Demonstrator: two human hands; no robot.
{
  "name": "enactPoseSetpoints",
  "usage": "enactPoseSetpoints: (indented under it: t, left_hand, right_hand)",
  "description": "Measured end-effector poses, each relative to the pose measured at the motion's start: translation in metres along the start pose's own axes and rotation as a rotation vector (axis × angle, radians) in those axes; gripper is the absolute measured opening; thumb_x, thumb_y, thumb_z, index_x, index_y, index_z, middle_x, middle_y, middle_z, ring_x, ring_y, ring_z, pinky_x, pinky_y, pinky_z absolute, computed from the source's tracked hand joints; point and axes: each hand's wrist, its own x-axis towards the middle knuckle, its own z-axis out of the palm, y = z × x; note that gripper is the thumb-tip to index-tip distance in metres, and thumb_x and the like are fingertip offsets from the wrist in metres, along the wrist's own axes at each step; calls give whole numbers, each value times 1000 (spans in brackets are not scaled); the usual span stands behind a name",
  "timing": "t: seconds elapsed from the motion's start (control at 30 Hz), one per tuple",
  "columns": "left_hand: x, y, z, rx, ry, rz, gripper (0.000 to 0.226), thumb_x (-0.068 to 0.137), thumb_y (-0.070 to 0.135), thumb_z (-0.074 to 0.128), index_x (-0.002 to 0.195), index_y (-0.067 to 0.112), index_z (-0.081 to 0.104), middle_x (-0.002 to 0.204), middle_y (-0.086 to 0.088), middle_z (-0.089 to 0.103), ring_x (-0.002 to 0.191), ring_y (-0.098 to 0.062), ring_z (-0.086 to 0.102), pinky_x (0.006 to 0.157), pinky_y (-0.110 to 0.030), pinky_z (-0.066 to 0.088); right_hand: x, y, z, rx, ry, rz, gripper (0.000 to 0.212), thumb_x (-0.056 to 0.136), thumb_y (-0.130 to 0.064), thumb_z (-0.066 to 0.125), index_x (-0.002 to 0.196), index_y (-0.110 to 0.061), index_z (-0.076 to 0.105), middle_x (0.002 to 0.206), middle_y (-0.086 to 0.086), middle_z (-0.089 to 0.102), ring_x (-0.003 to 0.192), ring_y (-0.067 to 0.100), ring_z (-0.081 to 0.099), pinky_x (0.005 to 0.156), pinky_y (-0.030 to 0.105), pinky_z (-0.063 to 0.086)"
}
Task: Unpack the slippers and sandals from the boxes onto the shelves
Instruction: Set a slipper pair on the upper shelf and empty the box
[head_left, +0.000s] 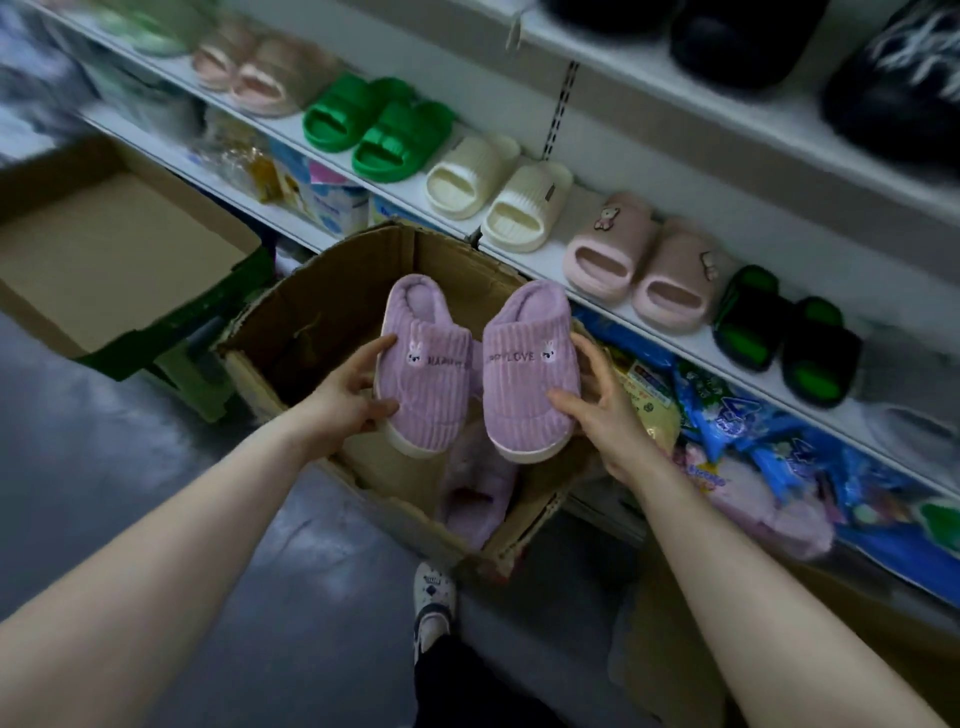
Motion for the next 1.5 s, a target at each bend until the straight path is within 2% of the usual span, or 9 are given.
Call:
enactPoseSetpoints:
  t: [0.23,0.4,0.7,0.93,1.03,1.17,1.27,1.37,1.5]
  left_hand:
    - [-81,45,39,7,-153,219,77,86,-9,60,142,39,37,127,-17,49,95,-22,61,58,-25,56]
    - [-120,86,83,27,-319,334,80,84,-12,60,142,39,39,126,-22,52,95,-25,63,61,-28,56]
    - [-179,195,192,50,-560,575,74,84,-11,60,129,46,52,117,-20,62,95,-30,65,87,-53,51]
    - [-224,299,299,51,-676,746,73,87,-12,55,139,38,45,110,-12,66,96,-27,62,82,-45,54]
    - [-236,338,348,46,-700,779,71,89,-10,55,140,37,43,109,-17,61,93,-25,60,71,-36,57]
    - [-243,388,412,59,-671,818,68,90,-7,54,141,35,42,112,-20,62,94,-27,62,83,-45,54]
    - [-239,422,458,76,-629,827,62,92,-6,52,144,29,41,100,-11,64,88,-24,64,81,-43,56]
    - [-233,451,498,68,-593,819,59,95,-4,49,146,22,38,112,-11,64,82,-20,66,71,-36,56]
    - [-222,484,543,31,-518,766,51,98,-3,44,146,12,36,120,-10,61,87,-20,65,66,-33,55]
  right_hand:
    - [-111,-53,-48,69,198,-99,67,88,0,65,139,-39,44,122,2,62,98,9,68,76,31,59]
    - [-181,-90,-97,8,298,-191,67,81,-12,70,129,-54,49,130,8,59,114,24,63,84,42,59]
    - [-292,-161,-209,-21,518,-357,68,86,-6,66,137,-45,45,123,14,63,110,29,65,87,43,57]
    - [-354,-228,-317,-91,698,-508,68,88,5,63,137,-39,47,115,14,68,106,31,66,88,49,56]
    - [-370,-255,-364,-91,721,-532,66,89,4,61,135,-42,48,114,16,69,105,30,67,88,47,56]
    - [-376,-286,-431,-124,777,-562,60,90,4,58,124,-46,55,108,12,70,91,22,69,70,35,56]
    - [-371,-305,-481,-122,816,-559,56,91,4,54,128,-39,54,104,13,68,82,23,65,67,35,52]
    - [-359,-323,-524,-65,814,-528,48,93,0,52,130,-31,53,99,8,65,69,17,59,53,27,49]
    - [-340,-347,-571,38,826,-481,29,99,-13,52,127,-23,52,101,4,61,78,17,57,54,29,50]
